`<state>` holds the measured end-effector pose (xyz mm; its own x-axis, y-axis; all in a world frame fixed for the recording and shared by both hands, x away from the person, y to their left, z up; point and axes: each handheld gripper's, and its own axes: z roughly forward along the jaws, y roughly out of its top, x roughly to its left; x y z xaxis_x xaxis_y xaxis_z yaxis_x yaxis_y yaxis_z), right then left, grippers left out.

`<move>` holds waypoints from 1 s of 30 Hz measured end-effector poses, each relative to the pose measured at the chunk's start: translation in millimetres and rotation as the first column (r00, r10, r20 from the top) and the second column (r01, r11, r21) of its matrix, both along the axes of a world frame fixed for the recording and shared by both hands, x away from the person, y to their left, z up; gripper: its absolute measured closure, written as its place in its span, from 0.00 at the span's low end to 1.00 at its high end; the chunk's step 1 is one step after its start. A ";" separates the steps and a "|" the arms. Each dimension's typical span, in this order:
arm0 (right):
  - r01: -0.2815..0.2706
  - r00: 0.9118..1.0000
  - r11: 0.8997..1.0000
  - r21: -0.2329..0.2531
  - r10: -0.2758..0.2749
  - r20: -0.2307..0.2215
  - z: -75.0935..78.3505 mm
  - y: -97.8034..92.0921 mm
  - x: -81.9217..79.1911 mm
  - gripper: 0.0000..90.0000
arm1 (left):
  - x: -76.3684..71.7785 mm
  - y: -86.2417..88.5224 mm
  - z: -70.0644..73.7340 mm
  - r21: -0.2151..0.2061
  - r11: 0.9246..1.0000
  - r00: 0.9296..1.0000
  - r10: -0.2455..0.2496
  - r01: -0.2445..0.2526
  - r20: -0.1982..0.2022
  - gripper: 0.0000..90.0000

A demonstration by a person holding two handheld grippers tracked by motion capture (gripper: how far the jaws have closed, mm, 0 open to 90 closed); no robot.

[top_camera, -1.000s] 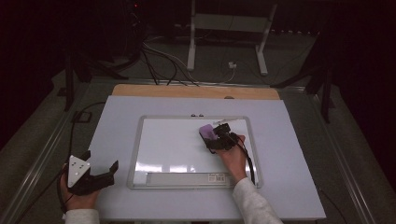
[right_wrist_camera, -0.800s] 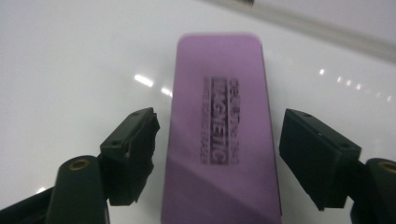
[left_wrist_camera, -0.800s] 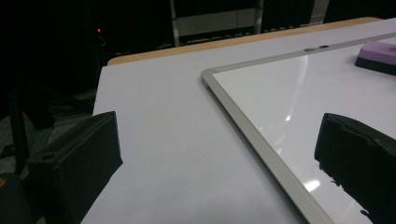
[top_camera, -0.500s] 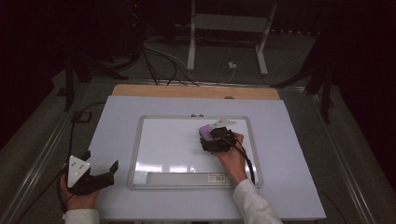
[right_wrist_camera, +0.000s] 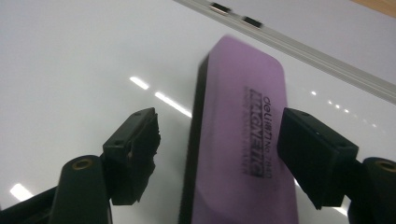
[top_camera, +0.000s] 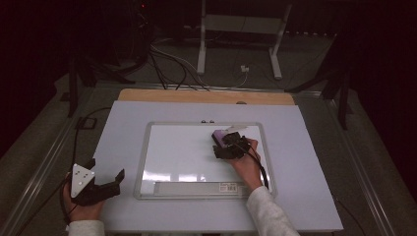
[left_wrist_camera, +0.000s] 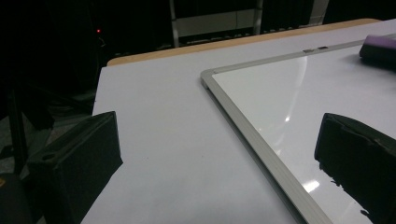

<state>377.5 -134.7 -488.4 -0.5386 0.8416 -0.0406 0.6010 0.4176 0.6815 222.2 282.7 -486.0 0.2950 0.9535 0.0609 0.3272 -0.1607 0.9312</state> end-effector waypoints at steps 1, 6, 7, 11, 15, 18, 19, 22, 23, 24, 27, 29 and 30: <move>0.009 1.000 1.000 0.001 -0.009 -0.006 -0.2 -2.0 1.3 0.32 | 0.1 0.1 0.0 0.000 1.000 1.000 0.000 0.000 0.000 0.01; 0.052 0.999 0.998 -0.023 -0.052 -0.002 -1.7 -8.3 3.3 0.52 | 0.9 -0.6 -0.5 0.002 1.000 1.000 -0.001 0.001 -0.003 0.01; 0.061 0.998 0.998 -0.029 -0.061 0.007 -1.4 -8.5 2.9 0.57 | 0.9 -0.6 -0.5 0.004 1.000 1.000 -0.002 0.002 -0.004 0.01; 0.087 0.996 0.996 -0.023 -0.086 0.031 3.4 -9.8 0.1 0.70 | 0.7 -0.3 -0.5 0.001 1.000 1.000 0.000 0.000 -0.002 0.01; 0.101 0.994 0.995 -0.023 -0.100 0.043 8.8 -14.2 -4.1 0.70 | 0.3 0.0 -0.1 0.002 1.000 1.000 0.001 -0.001 -0.001 0.01; 0.139 0.990 0.990 0.014 -0.140 0.027 12.9 -23.4 -6.5 0.70 | 0.7 -0.4 -0.4 0.002 1.000 1.000 0.000 0.000 -0.002 0.01; 0.146 0.989 0.989 0.018 -0.146 0.025 13.8 -26.5 -7.5 0.70 | 0.8 -0.5 -0.5 0.002 1.000 1.000 -0.001 0.001 -0.002 0.01; 0.163 0.986 0.986 0.028 -0.164 0.025 16.6 -35.4 -12.2 0.70 | 1.2 -0.8 -0.4 0.006 1.000 1.000 -0.003 0.003 -0.003 0.01; 0.168 0.985 0.985 0.031 -0.169 0.028 17.4 -38.4 -14.1 0.70 | 1.4 -1.2 -0.5 0.006 1.000 1.000 -0.003 0.003 -0.003 0.01; 0.170 0.985 0.985 0.033 -0.171 0.028 18.3 -41.1 -16.3 0.70 | 1.5 -1.4 -0.5 0.007 1.000 1.000 -0.004 0.004 -0.003 0.01; 0.183 0.982 0.983 0.028 -0.184 0.033 20.8 -48.4 -23.8 0.70 | 1.3 -1.9 0.1 0.008 1.000 1.000 -0.005 0.005 0.000 0.01; 0.187 0.982 0.982 0.022 -0.187 0.039 22.1 -53.2 -28.9 0.70 | 1.1 -1.8 0.4 0.008 1.000 1.000 -0.005 0.005 0.001 0.01; 0.190 0.981 0.982 0.020 -0.190 0.044 22.7 -55.7 -31.7 0.70 | 1.0 -1.8 0.3 0.007 1.000 1.000 -0.004 0.004 0.001 0.01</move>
<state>345.8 -190.3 -465.7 -0.3667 0.9292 -0.0471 0.6368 0.2876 0.7154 223.3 280.9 -485.7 0.2992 0.9518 0.0683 0.3252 -0.1690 0.9304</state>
